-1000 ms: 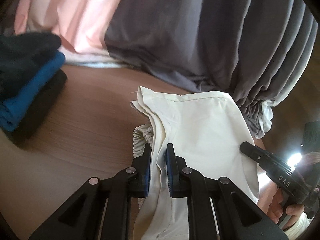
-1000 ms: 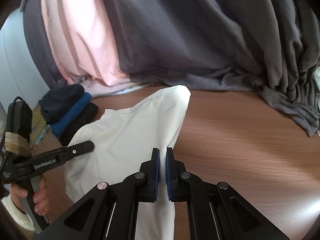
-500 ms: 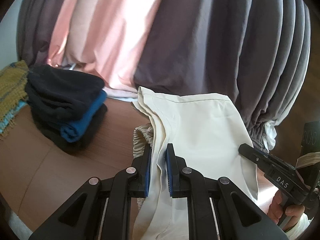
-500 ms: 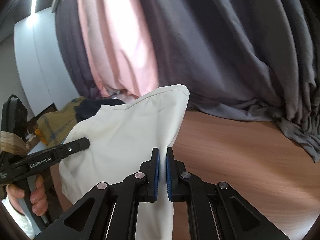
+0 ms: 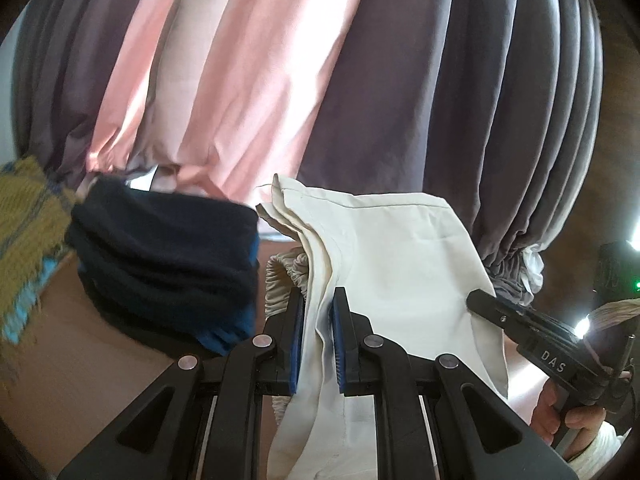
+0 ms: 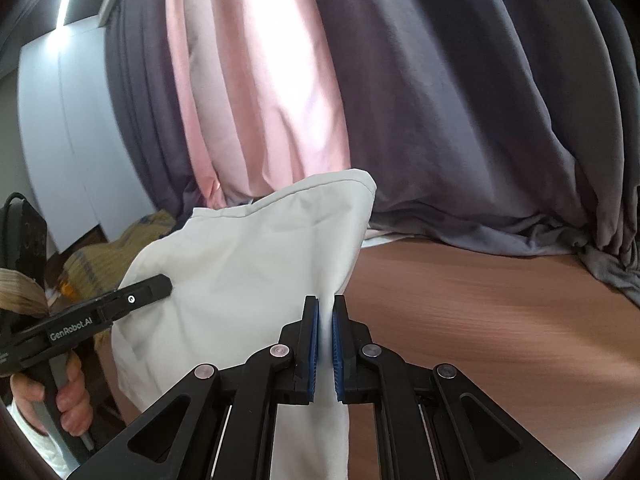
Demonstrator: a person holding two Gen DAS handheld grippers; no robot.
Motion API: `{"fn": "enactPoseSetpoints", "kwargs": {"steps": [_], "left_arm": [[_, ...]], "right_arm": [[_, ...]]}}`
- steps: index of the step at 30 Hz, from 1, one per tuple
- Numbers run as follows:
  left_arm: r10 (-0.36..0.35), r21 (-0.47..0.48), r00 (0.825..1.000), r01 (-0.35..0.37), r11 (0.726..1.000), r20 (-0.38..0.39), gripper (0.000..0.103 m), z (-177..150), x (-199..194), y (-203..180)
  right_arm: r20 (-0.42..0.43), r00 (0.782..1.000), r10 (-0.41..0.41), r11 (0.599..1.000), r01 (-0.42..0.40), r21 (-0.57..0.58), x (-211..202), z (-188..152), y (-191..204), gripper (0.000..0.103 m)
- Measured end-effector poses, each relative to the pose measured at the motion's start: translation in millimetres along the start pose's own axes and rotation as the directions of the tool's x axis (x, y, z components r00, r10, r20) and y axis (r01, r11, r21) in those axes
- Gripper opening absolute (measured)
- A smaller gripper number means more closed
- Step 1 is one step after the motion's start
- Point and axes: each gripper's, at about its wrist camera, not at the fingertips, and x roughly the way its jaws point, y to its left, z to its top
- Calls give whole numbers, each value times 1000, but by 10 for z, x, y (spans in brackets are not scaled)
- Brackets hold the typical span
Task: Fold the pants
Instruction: 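Lift the folded shorts with both grippers and carry them onto the dark clothes stack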
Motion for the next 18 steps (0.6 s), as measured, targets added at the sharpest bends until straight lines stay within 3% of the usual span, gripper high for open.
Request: {"fn": "enactPoseSetpoints", "kwargs": {"steps": [9, 18], "left_arm": [[-49, 83, 999, 48, 995, 6, 14, 444, -57, 696], [-16, 85, 998, 11, 996, 58, 14, 772, -130, 1152]], "right_arm": [[54, 995, -89, 996, 88, 24, 363, 175, 760, 8], [80, 995, -64, 998, 66, -24, 693, 514, 1160, 8]]}}
